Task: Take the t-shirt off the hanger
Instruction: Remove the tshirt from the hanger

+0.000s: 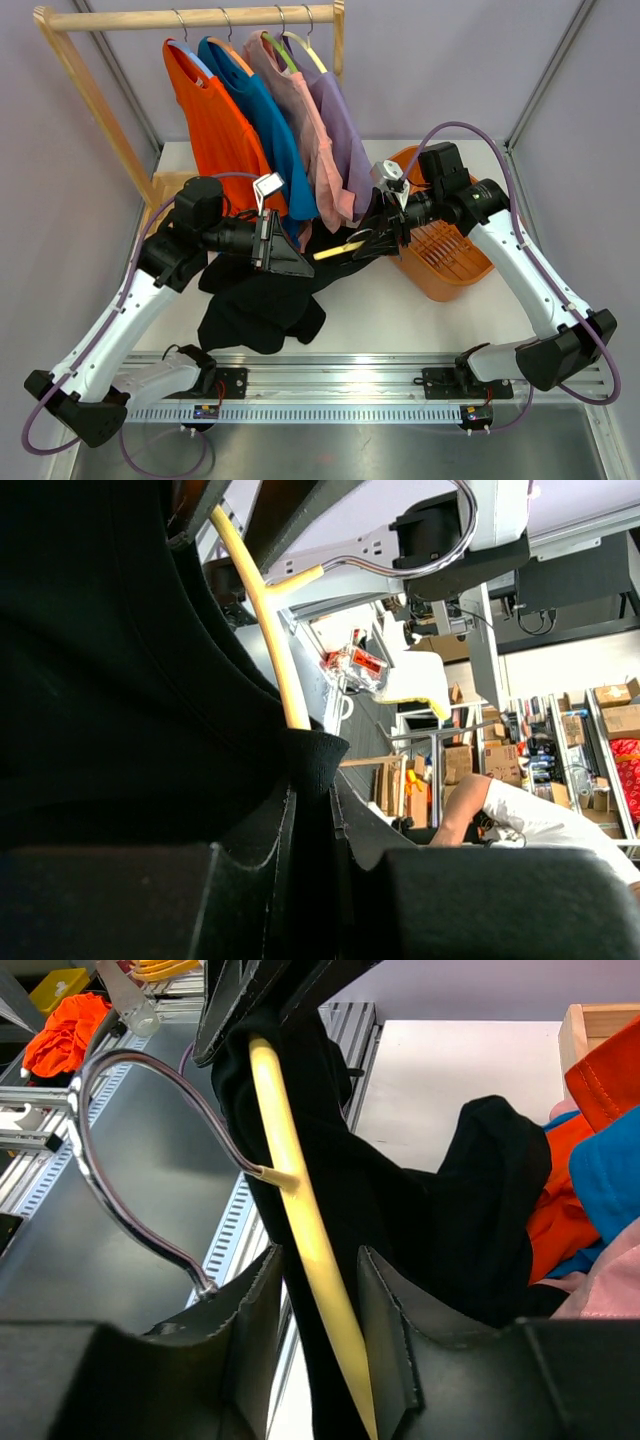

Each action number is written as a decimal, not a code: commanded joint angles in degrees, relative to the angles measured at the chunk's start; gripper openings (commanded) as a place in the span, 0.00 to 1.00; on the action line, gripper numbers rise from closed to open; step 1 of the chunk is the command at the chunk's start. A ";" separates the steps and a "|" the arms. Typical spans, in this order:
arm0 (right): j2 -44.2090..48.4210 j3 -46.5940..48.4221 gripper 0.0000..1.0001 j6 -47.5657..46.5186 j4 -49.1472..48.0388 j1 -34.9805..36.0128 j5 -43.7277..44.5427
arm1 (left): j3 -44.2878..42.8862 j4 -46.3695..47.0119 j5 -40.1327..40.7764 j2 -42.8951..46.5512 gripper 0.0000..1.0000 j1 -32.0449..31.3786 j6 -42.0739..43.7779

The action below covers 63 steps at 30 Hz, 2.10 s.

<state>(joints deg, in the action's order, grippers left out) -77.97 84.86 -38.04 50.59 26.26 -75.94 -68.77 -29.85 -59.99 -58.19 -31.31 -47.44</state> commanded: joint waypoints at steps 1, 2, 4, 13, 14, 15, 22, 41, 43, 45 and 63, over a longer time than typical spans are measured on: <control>0.89 0.05 0.44 1.04 -1.46 0.72 0.27 | -0.31 10.68 -2.42 1.42 0.00 -0.07 -1.60; 0.98 -0.04 0.45 1.04 -1.54 0.72 0.27 | -0.14 11.82 -2.59 1.50 0.00 -0.07 -1.95; 1.33 -0.31 0.47 0.95 -1.72 0.72 0.62 | 0.30 12.70 -2.59 1.59 0.00 -0.07 -2.74; 1.60 0.13 0.25 -1.24 0.65 0.72 0.71 | 2.50 16.05 -0.22 2.38 0.00 -0.07 -4.33; 1.68 0.30 0.22 -2.03 1.35 0.63 0.71 | 2.07 13.52 0.48 2.38 0.00 -0.07 -2.50; 1.77 0.65 0.20 -2.47 2.14 0.72 0.45 | 1.72 11.93 1.09 2.30 0.00 -0.07 -1.35; 2.29 3.04 0.00 -4.41 9.27 0.72 2.37 | -3.64 -0.82 6.72 1.42 0.36 -0.07 9.55; -2.35 7.51 0.00 -15.66 28.95 1.51 5.54 | -19.64 -17.53 27.02 -4.21 0.81 -8.15 44.60; -3.32 8.13 0.00 -13.92 27.99 2.73 6.24 | -19.65 -15.96 26.59 -5.08 0.81 -9.73 46.99; -4.02 8.39 0.00 -12.50 26.24 3.44 7.03 | -19.99 -15.68 26.33 -6.05 0.80 -11.13 48.74; -9.21 14.37 0.00 -11.35 27.90 5.82 6.69 | -21.58 -17.62 36.33 -13.96 0.56 -20.81 59.30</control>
<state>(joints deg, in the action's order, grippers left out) -87.29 96.33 -49.45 76.62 31.16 -66.87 -89.01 -49.69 -28.14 -71.99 -51.33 8.32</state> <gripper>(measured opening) 0.217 0.580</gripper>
